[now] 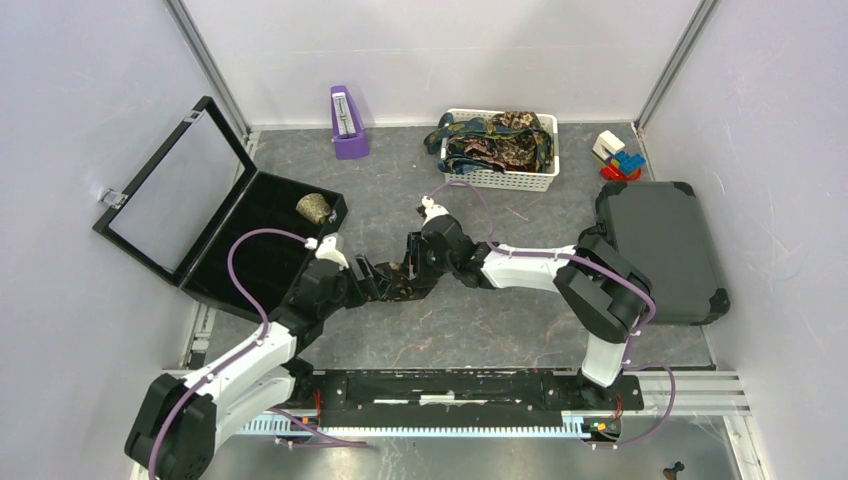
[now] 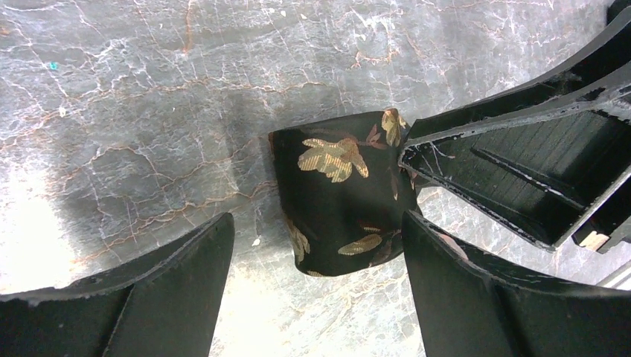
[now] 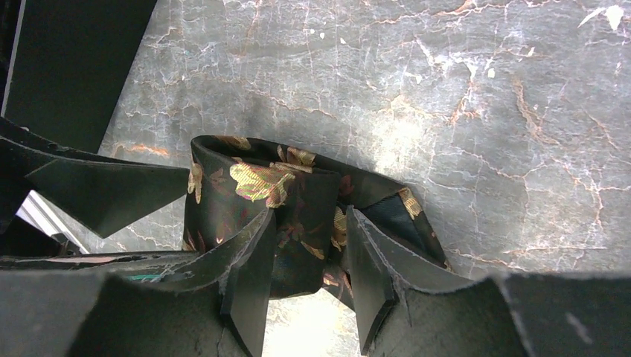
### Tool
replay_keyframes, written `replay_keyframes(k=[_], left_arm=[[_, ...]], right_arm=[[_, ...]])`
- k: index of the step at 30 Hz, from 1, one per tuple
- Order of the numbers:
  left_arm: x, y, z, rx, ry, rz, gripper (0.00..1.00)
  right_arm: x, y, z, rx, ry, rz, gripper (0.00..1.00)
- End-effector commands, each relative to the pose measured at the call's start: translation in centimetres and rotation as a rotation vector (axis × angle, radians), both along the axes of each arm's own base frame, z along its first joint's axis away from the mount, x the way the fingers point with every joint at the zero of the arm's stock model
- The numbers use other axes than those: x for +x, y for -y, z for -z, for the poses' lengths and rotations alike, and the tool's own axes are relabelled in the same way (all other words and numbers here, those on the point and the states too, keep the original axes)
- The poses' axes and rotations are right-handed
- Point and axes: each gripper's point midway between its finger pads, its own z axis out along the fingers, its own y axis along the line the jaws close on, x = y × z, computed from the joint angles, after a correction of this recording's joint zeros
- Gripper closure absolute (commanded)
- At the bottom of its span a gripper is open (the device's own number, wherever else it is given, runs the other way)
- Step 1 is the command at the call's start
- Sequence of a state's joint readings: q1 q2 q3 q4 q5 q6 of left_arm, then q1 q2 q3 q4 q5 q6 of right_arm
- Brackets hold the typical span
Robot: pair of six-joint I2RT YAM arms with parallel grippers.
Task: Roll the ties
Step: Roll the tie at the center of the board.
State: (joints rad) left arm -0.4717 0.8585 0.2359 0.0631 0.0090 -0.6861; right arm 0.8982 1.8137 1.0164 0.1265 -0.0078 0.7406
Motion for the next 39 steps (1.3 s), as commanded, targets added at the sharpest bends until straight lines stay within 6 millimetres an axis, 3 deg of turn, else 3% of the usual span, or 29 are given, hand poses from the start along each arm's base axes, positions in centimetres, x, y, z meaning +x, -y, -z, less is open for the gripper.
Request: replay_keyframes(k=[1,8,25,39], left_arm=[[0.7,0.8,-0.8,-0.068,0.031,0.000,0.12],[1.0,1.3,-0.4,-0.088,0.021,0.006,0.13],[0.6,2.8,1.6,-0.164,-0.037,0.034,0.25],[1.3,3.4,1.6,-0.157,-0.059,0.047,0.46]], right_arm=[[-0.3,0.2,0.5,0.003,-0.014,-0.009,0.54],[-0.4,0.5,0.7,0.000,-0.017,-0.008,0.54],[-0.6,0.9,1.2,-0.004,-0.023,-0.009,0.55],[-1.2,1.5,2.1,-0.007,-0.039,-0.007,0.55]])
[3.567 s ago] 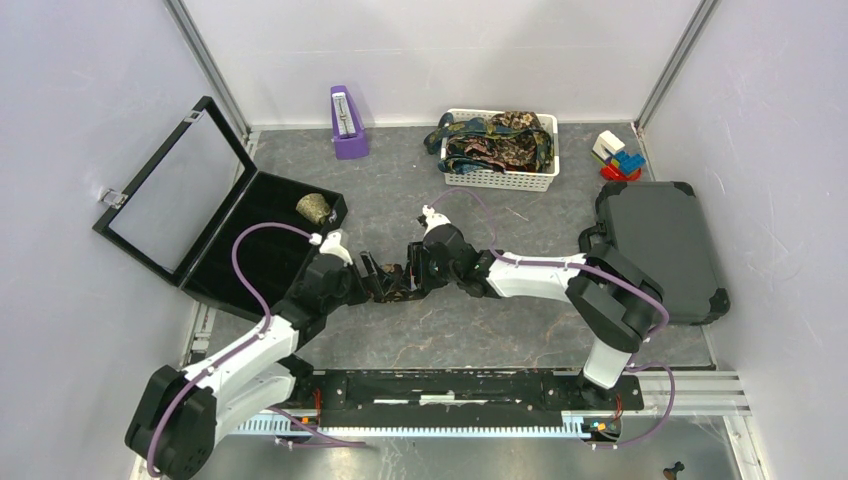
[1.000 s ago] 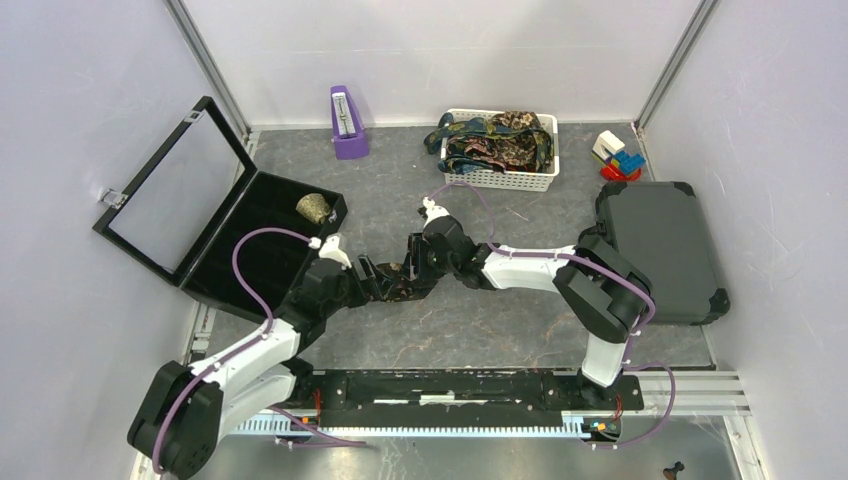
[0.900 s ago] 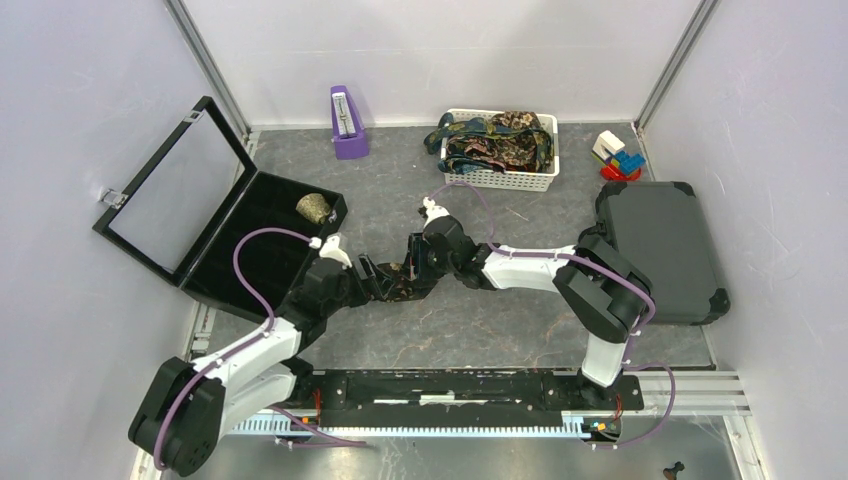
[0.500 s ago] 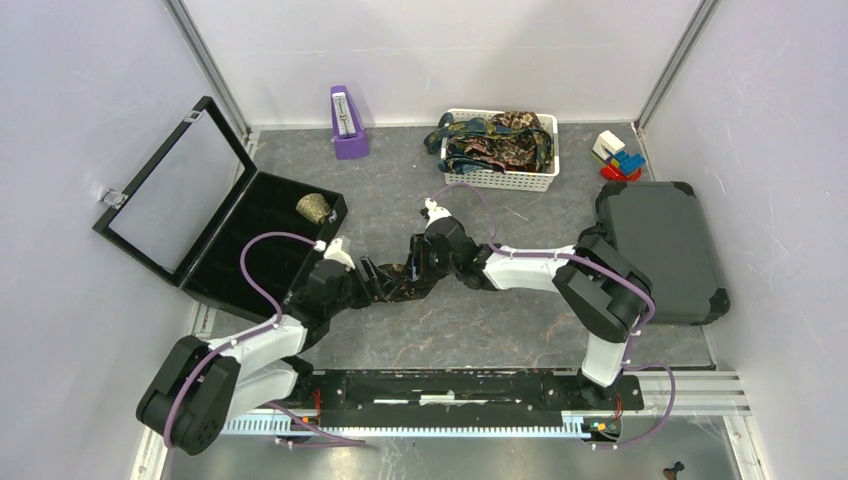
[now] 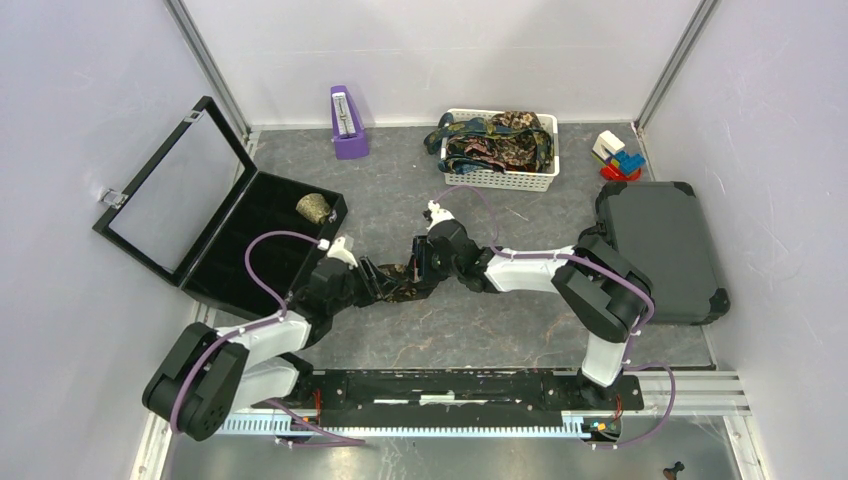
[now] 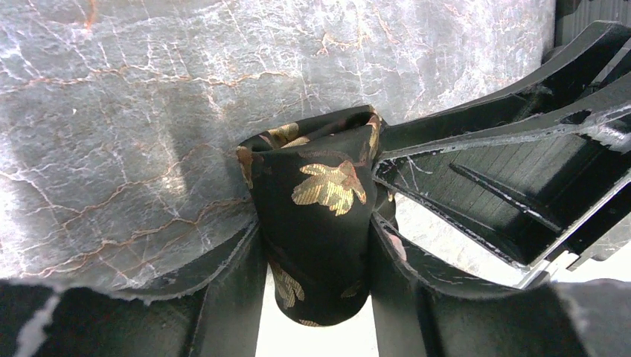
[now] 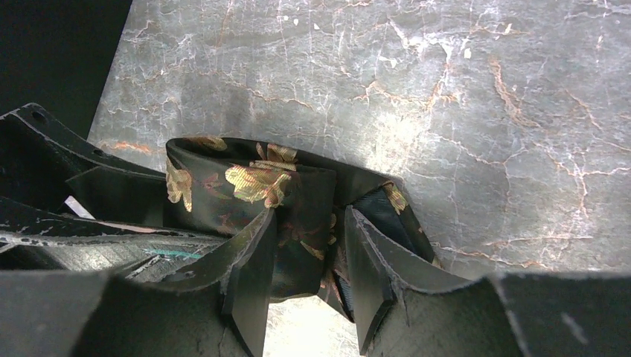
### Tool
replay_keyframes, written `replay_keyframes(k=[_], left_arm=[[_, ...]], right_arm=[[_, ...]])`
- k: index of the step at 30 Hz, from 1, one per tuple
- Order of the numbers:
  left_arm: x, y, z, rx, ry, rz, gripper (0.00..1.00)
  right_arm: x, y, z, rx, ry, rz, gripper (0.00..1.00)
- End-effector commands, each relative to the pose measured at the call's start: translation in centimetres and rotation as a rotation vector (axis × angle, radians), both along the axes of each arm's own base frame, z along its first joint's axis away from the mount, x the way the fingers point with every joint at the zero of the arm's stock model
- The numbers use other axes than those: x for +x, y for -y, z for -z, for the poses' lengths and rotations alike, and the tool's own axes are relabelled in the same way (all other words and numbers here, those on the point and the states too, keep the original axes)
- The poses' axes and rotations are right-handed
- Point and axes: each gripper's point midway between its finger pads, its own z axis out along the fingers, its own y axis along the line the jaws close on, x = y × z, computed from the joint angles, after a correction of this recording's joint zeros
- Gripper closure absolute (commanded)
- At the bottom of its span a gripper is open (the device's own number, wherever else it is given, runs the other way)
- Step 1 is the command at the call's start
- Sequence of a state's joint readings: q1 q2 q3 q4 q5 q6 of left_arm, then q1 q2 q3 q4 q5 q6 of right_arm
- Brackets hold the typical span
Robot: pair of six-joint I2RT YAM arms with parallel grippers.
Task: Roll the ties
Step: Roll the tie at the center of the board.
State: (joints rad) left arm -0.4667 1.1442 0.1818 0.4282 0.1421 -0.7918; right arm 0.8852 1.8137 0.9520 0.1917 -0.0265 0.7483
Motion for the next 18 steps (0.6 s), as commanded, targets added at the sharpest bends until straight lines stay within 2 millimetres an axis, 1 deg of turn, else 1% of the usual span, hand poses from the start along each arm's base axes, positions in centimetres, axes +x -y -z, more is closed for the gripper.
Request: replay_keyframes(k=[1,7,11,15,16,18], left_arm=[[0.7,0.2,-0.4,0.006,-0.013,-0.008,0.47],[0.4,-0.8,-0.3,0.081,-0.034,-0.019,0.50],[0.3,-1.7,-0.3,0.144,-0.052,-0.034,0.51],[0.2,-2.7,-0.4,0.217,-0.079,-0.048,0.51],[0.1,-3.3,-0.1,0.255,-0.095,-0.065,0.51],[-0.1,-3.8,0.0,0.286,-0.112,-0.071,0.51]], right_arm=[[-0.8,0.7,0.7,-0.018,-0.023,-0.008,0.55],[-0.4,0.8,-0.3,-0.007,-0.008,-0.001,0.55],[-0.1,0.9,-1.8,0.011,0.016,0.003,0.54],[0.0,1.5,-2.9,0.007,0.042,0.014,0.53],[-0.1,1.7,-3.0,0.005,0.045,0.014,0.53],[-0.3,2.0,-3.3,0.005,0.048,0.013,0.53]])
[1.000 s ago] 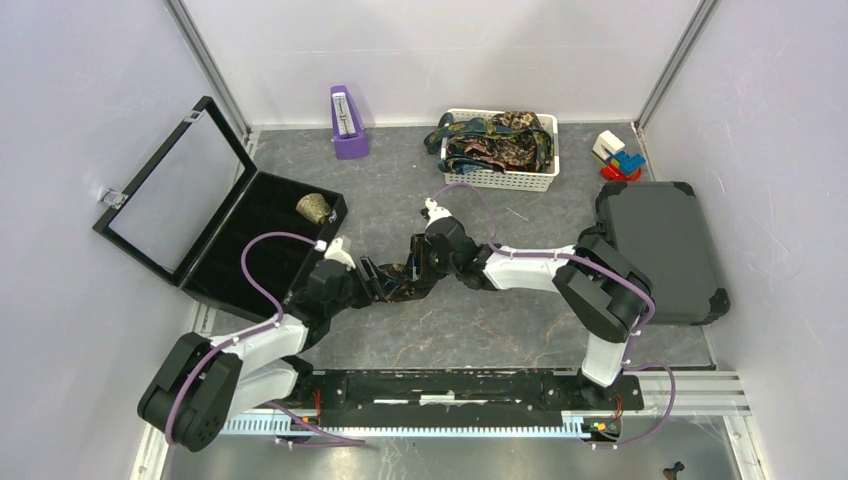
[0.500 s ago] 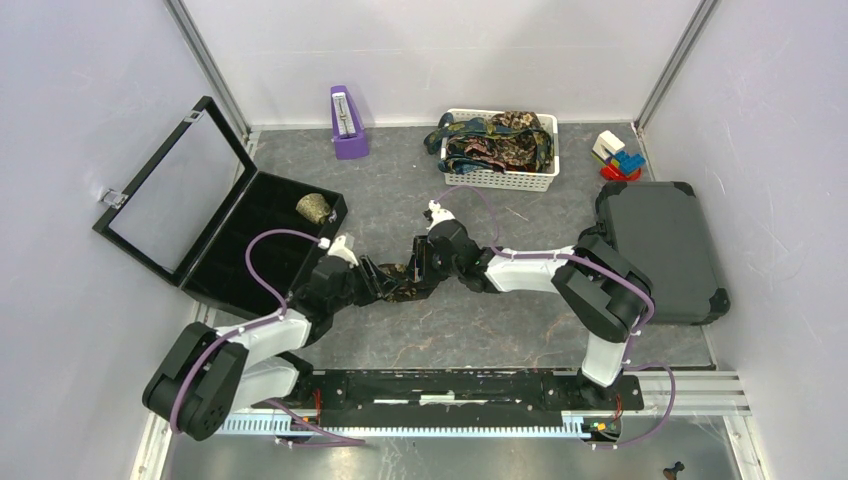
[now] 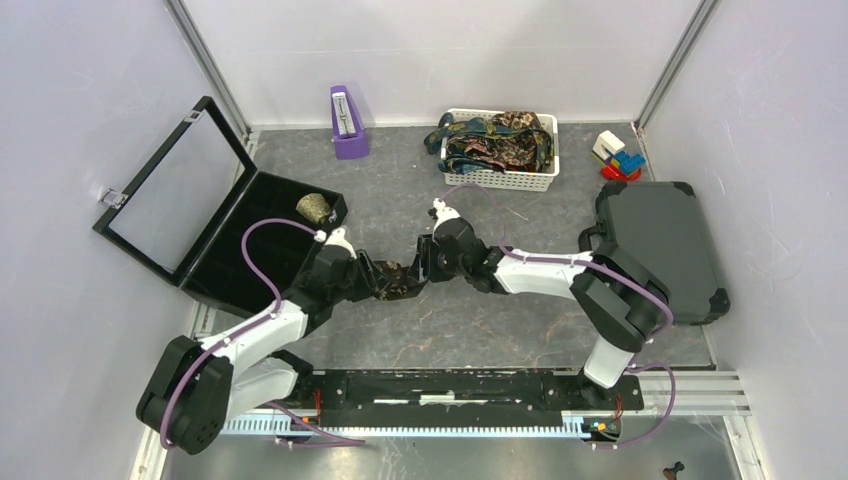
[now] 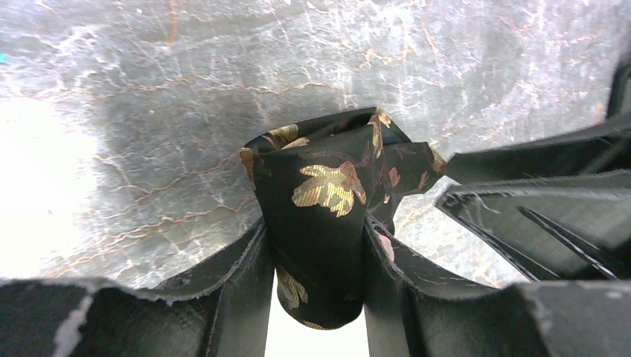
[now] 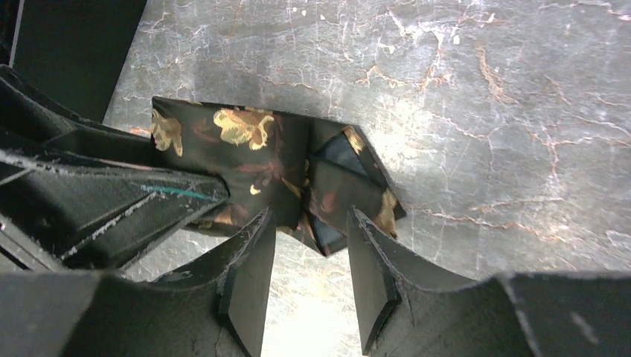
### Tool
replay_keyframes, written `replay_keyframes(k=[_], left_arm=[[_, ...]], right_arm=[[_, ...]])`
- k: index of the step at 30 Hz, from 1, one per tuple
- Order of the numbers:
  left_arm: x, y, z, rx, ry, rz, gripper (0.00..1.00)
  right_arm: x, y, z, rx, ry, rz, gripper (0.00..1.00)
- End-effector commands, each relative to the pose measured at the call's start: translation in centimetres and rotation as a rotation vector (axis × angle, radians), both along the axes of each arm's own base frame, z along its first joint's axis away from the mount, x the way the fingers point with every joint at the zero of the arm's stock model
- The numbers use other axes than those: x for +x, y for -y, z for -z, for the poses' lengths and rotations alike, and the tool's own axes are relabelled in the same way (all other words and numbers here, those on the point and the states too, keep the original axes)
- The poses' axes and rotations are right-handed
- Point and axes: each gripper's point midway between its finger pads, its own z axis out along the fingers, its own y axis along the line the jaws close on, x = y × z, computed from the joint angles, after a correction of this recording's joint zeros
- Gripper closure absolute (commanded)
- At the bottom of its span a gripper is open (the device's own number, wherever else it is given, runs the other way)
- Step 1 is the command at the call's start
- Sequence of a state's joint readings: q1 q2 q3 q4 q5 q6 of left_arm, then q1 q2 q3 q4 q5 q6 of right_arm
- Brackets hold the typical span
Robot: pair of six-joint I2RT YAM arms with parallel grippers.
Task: Roll the ties
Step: Roll the tie at the center of the board.
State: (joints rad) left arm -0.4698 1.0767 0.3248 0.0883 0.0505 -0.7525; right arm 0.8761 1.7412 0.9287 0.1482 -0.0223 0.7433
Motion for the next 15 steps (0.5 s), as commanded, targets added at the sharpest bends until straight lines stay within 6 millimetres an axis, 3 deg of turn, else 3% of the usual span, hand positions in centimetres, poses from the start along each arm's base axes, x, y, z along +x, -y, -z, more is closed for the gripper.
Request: replay_keyframes(k=[1,15], left_arm=[[-0.5,-2.1,0.7,0.152,-0.040,-0.013,0.51],[-0.8,-2.3,-0.7,0.496,-0.121,0.033,0.48]], right_arm=[[0.2,1.2,-1.8,-0.003,0.051,0.018,0.53],[-0.2,4.9,-0.6,-0.046,0.050,0.067,0.52]])
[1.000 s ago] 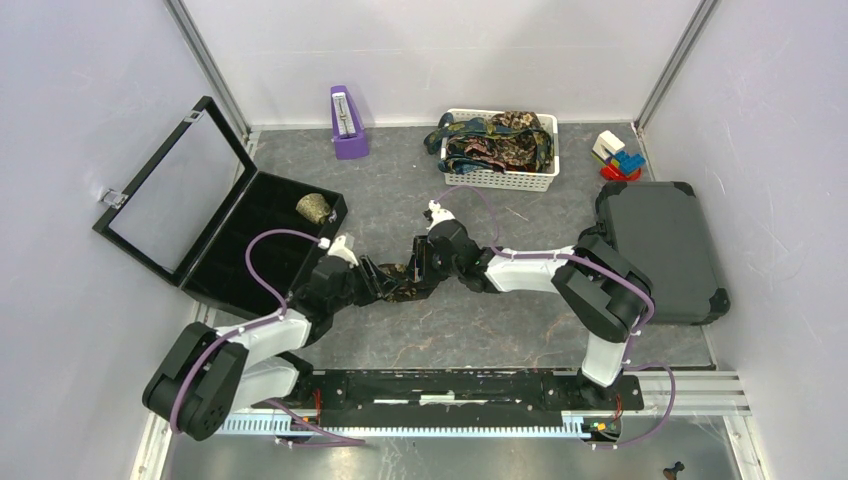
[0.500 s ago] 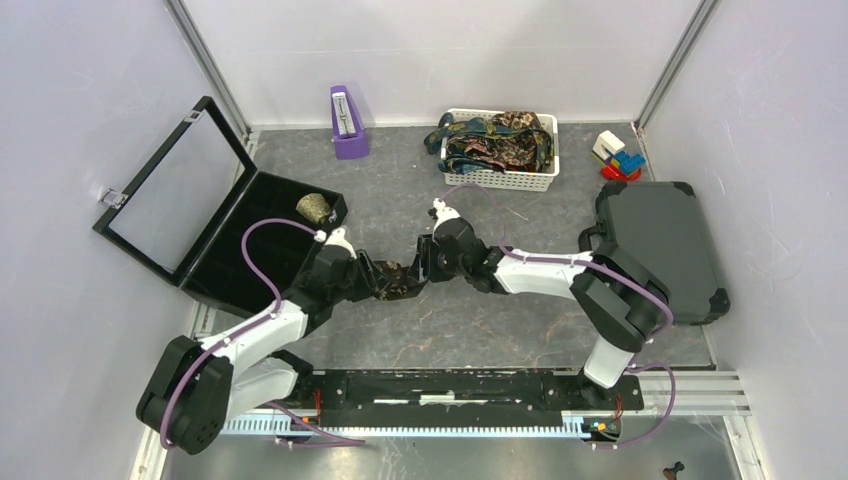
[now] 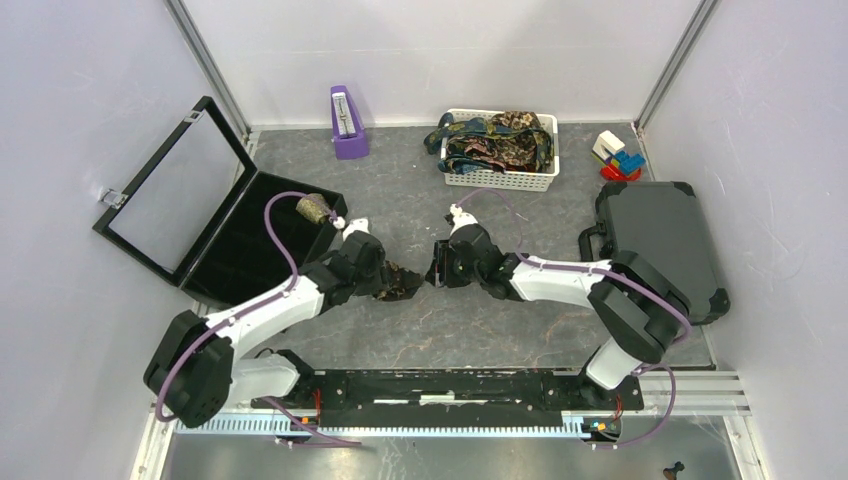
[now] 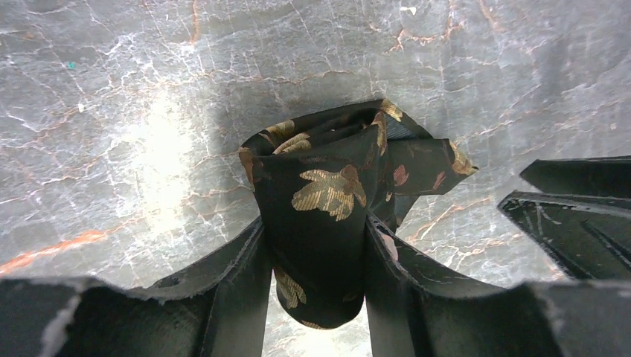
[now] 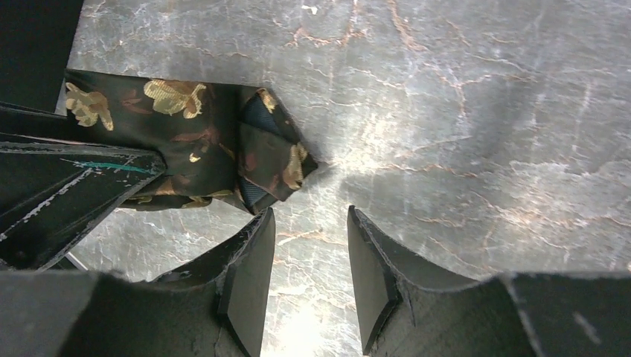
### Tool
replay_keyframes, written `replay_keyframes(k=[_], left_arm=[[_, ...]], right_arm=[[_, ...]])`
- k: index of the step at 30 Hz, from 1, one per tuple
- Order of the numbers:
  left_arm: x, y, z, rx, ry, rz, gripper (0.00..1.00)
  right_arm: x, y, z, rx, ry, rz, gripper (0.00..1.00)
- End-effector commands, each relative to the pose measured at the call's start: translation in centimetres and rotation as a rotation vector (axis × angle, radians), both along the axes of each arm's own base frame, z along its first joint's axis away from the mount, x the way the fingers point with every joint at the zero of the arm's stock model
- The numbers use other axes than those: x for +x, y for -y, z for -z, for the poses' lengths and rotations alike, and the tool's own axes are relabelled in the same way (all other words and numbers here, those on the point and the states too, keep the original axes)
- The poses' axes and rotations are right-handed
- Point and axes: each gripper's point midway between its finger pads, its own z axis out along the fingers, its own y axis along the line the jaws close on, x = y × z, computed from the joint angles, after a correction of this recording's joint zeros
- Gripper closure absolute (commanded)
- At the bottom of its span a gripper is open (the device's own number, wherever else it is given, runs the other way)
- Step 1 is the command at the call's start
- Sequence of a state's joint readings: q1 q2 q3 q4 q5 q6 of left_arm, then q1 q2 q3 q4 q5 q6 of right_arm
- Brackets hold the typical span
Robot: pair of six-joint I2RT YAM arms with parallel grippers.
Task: Roll the ties
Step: Roll the tie at the center of the board.
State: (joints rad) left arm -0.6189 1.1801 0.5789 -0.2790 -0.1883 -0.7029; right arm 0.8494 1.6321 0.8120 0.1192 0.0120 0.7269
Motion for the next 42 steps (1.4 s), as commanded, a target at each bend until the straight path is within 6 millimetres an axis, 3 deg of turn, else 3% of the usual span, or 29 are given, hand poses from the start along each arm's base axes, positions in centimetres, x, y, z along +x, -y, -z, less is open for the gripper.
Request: replay_keyframes(k=[1,23,32,42], left_arm=[[-0.7,-2.1,0.0,0.232,-0.050,0.033,0.48],[-0.4,-1.3,-1.9,0.755,-0.158,0.151,0.47],[-0.3,-0.3,-0.6,0.879,-0.182,0.186,0.47],[-0.1,2.3,0.8,0.915,-0.185,0.225,0.36]], right_arm=[[0.7,1.2,-1.2,0.002,0.048,0.026,0.52],[0.5,5.5,-0.7,0.005,0.049,0.079,0.52],[0.3,6.8,-0.4,0.014,0.049,0.099,0.52],[0.2,8.2,-0.3,0.017,0.055,0.124,0.52]])
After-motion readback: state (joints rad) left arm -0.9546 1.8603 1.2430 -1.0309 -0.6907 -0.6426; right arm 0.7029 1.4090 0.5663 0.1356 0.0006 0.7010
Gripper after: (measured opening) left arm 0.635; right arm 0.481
